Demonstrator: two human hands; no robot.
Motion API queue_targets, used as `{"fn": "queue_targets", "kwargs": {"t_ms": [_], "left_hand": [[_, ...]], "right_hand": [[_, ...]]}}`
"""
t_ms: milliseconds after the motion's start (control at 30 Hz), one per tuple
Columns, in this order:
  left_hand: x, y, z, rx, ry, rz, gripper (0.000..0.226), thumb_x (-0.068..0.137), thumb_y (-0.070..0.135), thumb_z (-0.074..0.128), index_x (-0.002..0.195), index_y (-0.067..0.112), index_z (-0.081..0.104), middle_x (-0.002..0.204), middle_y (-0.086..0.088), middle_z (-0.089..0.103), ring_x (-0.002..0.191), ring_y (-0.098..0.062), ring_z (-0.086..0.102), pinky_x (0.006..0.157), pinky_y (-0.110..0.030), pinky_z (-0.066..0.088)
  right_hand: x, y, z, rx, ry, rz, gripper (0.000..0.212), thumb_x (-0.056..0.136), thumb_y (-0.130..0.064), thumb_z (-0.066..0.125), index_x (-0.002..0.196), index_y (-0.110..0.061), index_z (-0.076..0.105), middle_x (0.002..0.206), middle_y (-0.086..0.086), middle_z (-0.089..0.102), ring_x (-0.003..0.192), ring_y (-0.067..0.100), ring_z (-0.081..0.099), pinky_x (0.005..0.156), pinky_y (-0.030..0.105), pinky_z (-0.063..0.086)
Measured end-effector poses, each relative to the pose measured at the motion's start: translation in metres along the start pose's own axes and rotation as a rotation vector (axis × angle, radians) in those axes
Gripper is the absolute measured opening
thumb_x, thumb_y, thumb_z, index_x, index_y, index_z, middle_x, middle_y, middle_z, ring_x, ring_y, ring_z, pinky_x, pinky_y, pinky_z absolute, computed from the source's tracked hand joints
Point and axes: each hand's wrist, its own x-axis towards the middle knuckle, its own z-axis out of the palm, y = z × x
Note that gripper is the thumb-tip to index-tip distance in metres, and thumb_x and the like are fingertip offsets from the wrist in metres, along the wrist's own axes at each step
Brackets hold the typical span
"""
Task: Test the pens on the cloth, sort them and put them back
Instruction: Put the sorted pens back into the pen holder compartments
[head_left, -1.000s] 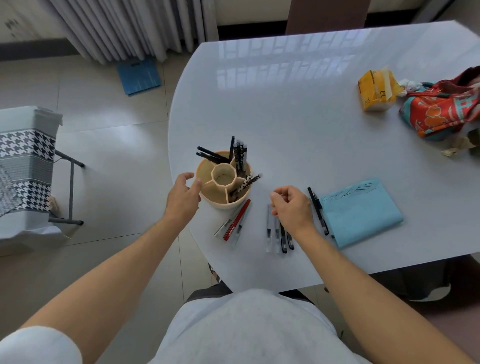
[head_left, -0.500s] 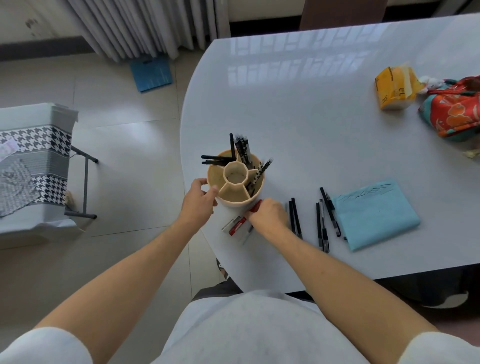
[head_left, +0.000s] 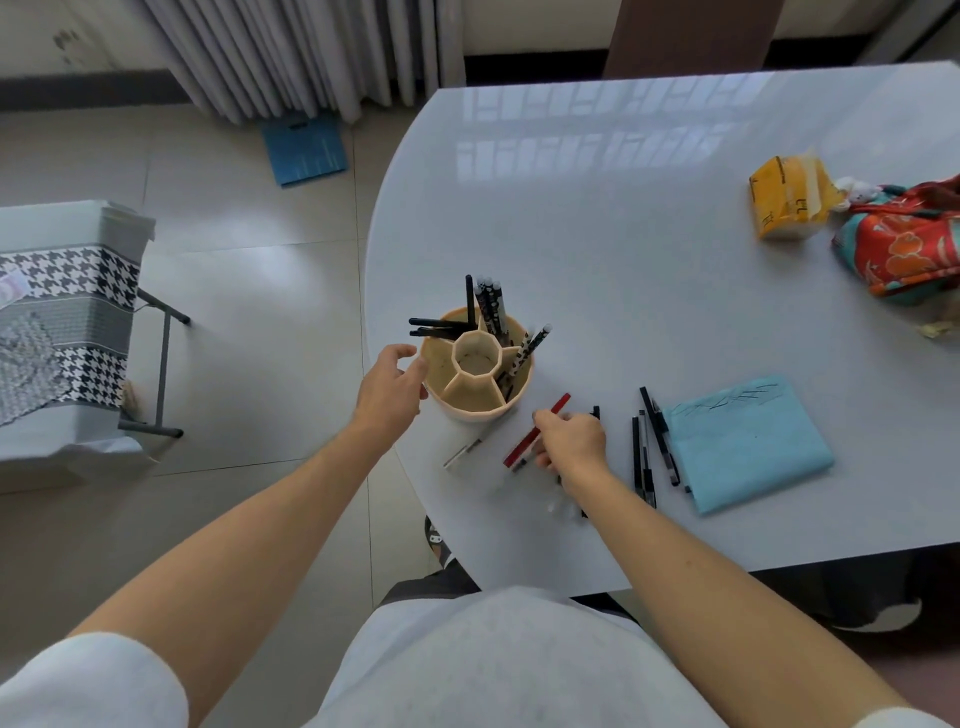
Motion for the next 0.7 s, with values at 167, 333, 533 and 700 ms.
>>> {"fn": "queue_targets", "kwargs": {"t_ms": [167, 333, 533, 700], "left_hand": [[-0.002, -0.004, 0.005, -0.022, -0.032, -0.009, 0.027, 0.103, 0.034, 0.05, 0.128, 0.025, 0.053, 0.088, -0.009, 0.066, 0.076, -0.021, 0.064, 0.071, -0.041, 0.059], [-0.004, -0.008, 0.009, -0.028, -0.036, -0.018, 0.027, 0.102, 0.034, 0.05, 0.128, 0.026, 0.05, 0.088, -0.01, 0.067, 0.073, -0.019, 0.063, 0.062, -0.031, 0.052], [-0.006, -0.011, 0.009, -0.029, -0.044, -0.017, 0.025, 0.102, 0.035, 0.05, 0.126, 0.026, 0.051, 0.087, -0.009, 0.069, 0.071, -0.018, 0.062, 0.061, -0.029, 0.051], [-0.011, -0.013, 0.009, -0.03, -0.051, -0.026, 0.028, 0.101, 0.036, 0.052, 0.127, 0.026, 0.05, 0.088, -0.008, 0.069, 0.071, -0.017, 0.062, 0.061, -0.028, 0.05]], "right_hand": [[-0.008, -0.009, -0.017, 0.261, 0.054, -0.186, 0.014, 0.081, -0.016, 0.056, 0.076, -0.005, 0.063, 0.063, 0.011, 0.072, 0.045, 0.023, 0.065, 0.041, 0.029, 0.051], [0.011, -0.008, -0.016, -0.276, 0.16, -0.326, 0.012, 0.089, -0.027, 0.065, 0.089, -0.016, 0.06, 0.086, -0.001, 0.065, 0.074, 0.018, 0.063, 0.059, 0.032, 0.053], [0.033, -0.01, -0.008, -0.767, 0.101, -0.398, 0.037, 0.095, -0.054, 0.062, 0.104, -0.018, 0.063, 0.097, 0.001, 0.065, 0.08, 0.019, 0.056, 0.064, 0.03, 0.045], [0.038, -0.019, 0.002, -0.722, 0.143, -0.399, 0.036, 0.096, -0.055, 0.056, 0.098, -0.02, 0.064, 0.093, 0.002, 0.067, 0.077, 0.02, 0.057, 0.059, 0.029, 0.042]]}}
